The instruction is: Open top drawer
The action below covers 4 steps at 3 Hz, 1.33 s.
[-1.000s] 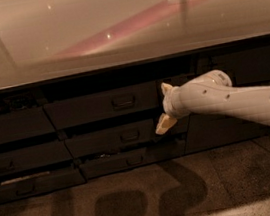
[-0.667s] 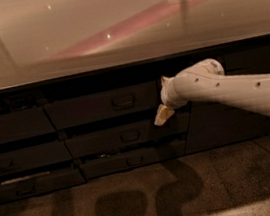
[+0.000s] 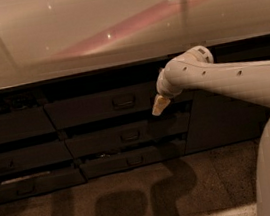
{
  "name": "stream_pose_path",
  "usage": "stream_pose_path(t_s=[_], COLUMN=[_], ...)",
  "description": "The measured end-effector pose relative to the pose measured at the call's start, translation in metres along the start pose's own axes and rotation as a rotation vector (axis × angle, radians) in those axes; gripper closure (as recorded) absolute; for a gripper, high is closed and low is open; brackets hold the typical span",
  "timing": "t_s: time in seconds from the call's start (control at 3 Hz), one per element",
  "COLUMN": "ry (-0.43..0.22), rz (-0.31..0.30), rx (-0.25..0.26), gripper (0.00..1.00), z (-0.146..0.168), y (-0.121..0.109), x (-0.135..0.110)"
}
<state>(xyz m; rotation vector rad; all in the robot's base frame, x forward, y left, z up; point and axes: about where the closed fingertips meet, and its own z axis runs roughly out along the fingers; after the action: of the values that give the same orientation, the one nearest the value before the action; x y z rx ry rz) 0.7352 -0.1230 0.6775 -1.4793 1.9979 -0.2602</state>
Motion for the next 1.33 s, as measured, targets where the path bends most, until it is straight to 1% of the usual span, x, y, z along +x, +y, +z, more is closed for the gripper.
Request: stream_pose_path(t_s=[0.67,1.0,1.33], ry=[0.103,0.107,0.107], rz=[0.052,0.055,0.055], rx=[-0.046,-0.046,-0.046], gripper=[0.0,0.0,0.19], z=[0.036,0.037,0.037], y=[-0.023,-0.025,-0.025], x=[0.017,0.018,0.018])
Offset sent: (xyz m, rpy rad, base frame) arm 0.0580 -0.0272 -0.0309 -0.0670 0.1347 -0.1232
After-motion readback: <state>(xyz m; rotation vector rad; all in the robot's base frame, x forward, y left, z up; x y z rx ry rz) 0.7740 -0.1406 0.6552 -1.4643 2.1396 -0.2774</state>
